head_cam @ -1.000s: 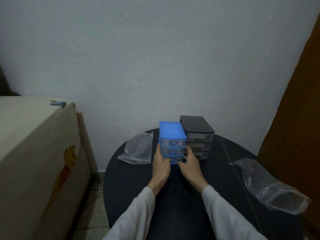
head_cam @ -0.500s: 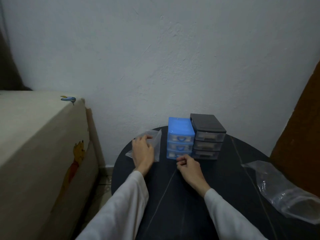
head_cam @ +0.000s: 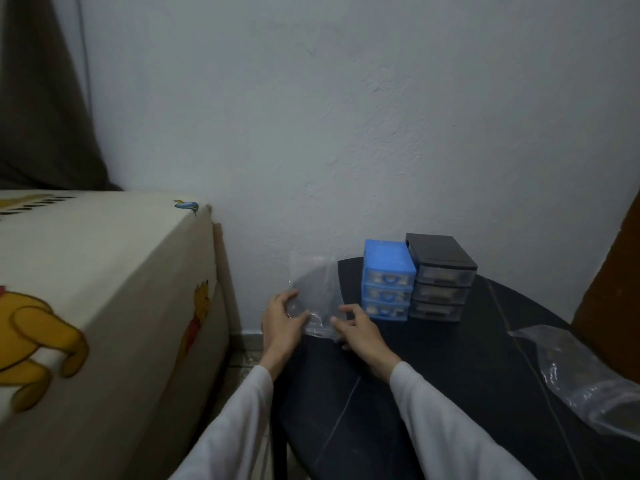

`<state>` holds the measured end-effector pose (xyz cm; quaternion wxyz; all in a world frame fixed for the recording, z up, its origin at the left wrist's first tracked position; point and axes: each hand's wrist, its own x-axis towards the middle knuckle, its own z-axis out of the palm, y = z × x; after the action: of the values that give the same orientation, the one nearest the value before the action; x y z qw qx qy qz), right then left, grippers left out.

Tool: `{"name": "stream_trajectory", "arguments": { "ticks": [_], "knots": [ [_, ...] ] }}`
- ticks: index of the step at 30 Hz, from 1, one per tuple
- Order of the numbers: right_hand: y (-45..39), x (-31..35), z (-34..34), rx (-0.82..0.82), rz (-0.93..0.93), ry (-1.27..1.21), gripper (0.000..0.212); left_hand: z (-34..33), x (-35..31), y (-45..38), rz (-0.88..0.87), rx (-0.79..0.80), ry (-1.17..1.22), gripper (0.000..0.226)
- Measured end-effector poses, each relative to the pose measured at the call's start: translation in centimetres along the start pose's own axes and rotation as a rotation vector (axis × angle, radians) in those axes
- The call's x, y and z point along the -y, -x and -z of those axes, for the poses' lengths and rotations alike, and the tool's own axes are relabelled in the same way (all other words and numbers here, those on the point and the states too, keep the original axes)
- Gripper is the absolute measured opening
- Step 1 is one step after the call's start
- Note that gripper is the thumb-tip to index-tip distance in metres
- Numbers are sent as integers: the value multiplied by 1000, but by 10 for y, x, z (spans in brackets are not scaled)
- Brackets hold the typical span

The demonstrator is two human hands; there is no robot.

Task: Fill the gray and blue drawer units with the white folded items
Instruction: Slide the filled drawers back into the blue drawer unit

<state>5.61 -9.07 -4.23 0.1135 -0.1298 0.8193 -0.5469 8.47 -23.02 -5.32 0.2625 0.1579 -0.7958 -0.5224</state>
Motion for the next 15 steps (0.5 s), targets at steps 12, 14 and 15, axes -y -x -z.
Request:
{"name": "stream_trajectory", "arguments": {
  "ticks": [12,14,15],
  "knots": [
    [50,64,46,-151,381,5,39,48,-76,22,-212,-34,103,55],
    [61,65,75,-175,398,21,40,41,-96,23,-259,-83,80,53],
    [68,65,92,-192,404,26,41,35,-107,23,-285,-100,68,53]
  ]
}}
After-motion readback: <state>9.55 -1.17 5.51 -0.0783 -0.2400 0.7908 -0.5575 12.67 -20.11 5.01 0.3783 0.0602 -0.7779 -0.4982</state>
